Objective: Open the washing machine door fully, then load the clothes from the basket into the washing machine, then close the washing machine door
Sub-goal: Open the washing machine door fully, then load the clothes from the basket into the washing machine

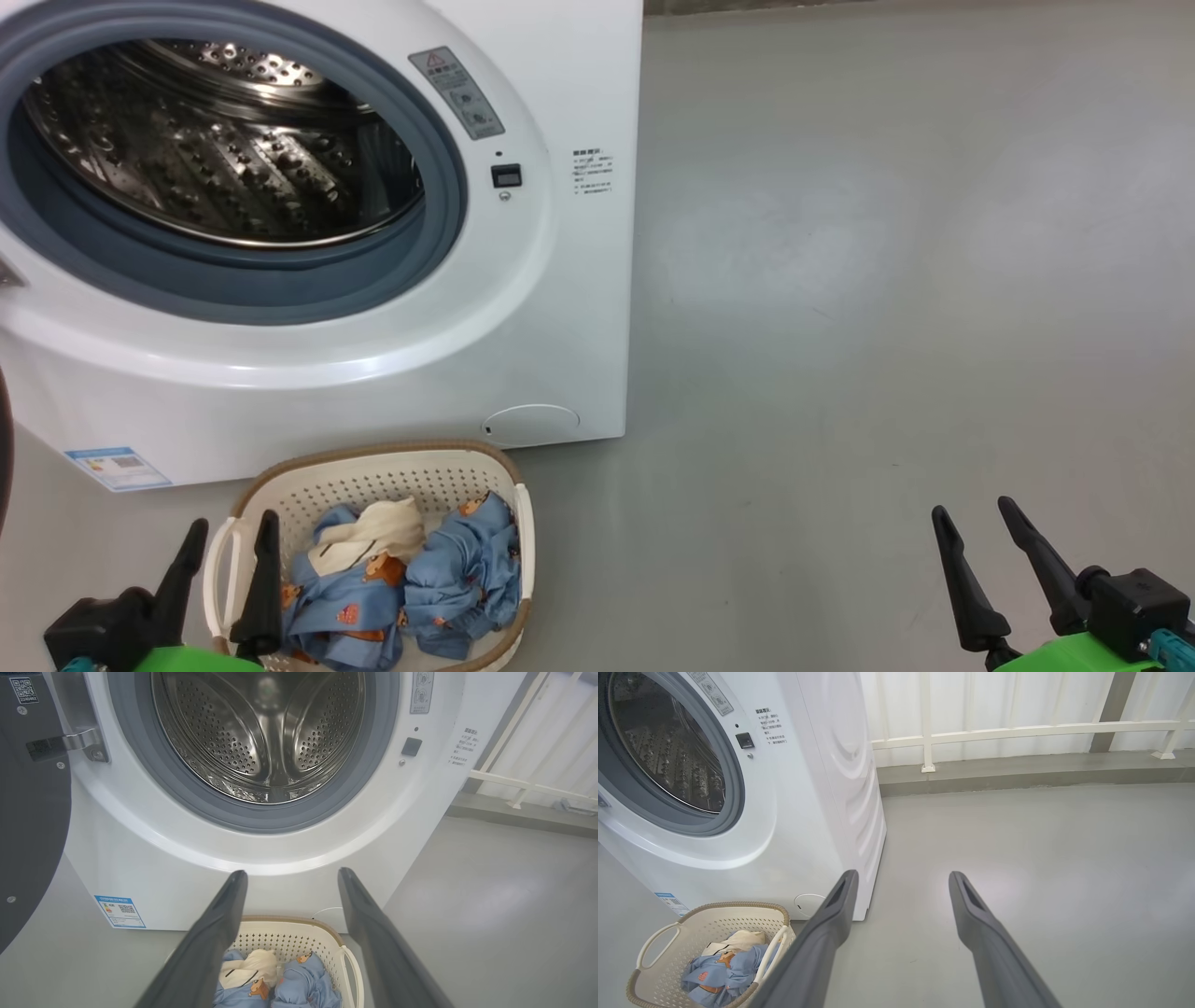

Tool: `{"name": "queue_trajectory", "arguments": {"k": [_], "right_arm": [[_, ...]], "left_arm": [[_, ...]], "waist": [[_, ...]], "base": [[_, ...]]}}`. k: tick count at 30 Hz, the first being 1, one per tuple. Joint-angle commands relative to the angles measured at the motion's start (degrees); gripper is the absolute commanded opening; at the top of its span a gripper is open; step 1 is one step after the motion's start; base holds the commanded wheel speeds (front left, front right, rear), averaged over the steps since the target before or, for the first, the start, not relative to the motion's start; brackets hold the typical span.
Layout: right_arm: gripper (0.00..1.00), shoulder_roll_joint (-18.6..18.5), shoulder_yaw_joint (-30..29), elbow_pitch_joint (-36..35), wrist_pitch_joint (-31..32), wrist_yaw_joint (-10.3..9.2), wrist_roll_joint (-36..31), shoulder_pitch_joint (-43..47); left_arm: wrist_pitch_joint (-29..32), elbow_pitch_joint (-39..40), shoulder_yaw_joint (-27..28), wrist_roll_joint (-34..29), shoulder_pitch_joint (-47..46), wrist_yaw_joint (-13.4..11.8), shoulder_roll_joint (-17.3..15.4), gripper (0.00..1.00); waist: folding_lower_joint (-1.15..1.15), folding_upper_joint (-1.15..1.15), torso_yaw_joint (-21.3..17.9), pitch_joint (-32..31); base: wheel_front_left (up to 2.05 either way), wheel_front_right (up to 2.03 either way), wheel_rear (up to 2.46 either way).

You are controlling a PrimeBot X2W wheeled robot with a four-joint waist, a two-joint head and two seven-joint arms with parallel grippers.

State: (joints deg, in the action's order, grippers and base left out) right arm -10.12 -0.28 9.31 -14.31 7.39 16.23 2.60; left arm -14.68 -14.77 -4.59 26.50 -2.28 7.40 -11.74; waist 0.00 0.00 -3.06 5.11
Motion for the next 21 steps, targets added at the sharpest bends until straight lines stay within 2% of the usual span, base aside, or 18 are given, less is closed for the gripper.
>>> {"name": "queue_trajectory", "arguments": {"k": [1, 14, 21], "right_arm": [[1.0, -0.5, 1.1, -1.5, -0.7, 0.1, -0.4, -1.1], [1.0, -0.2, 1.0, -1.5, -0.7, 0.1, -0.4, -1.2], [1.0, 0.0, 1.2, -1.6, -0.7, 0.1, -0.5, -1.4]], "left_arm": [[-0.3, 1.6, 1.8, 0.3, -0.5, 0.1, -1.7, 1.0], [-0.3, 1.6, 0.2, 2.5, -0.8, 0.1, -2.5, 1.0], [-0.3, 1.3, -0.8, 3.3, -1.3, 0.1, -3.6, 1.0]], "waist": [[0.0, 0.0, -0.2, -0.1], [0.0, 0.0, -0.1, 0.0], [0.0, 0.0, -0.1, 0.3]], "base": [[0.0, 0.0, 0.0], [0.01, -0.05, 0.03], [0.21, -1.13, 0.92]]}}
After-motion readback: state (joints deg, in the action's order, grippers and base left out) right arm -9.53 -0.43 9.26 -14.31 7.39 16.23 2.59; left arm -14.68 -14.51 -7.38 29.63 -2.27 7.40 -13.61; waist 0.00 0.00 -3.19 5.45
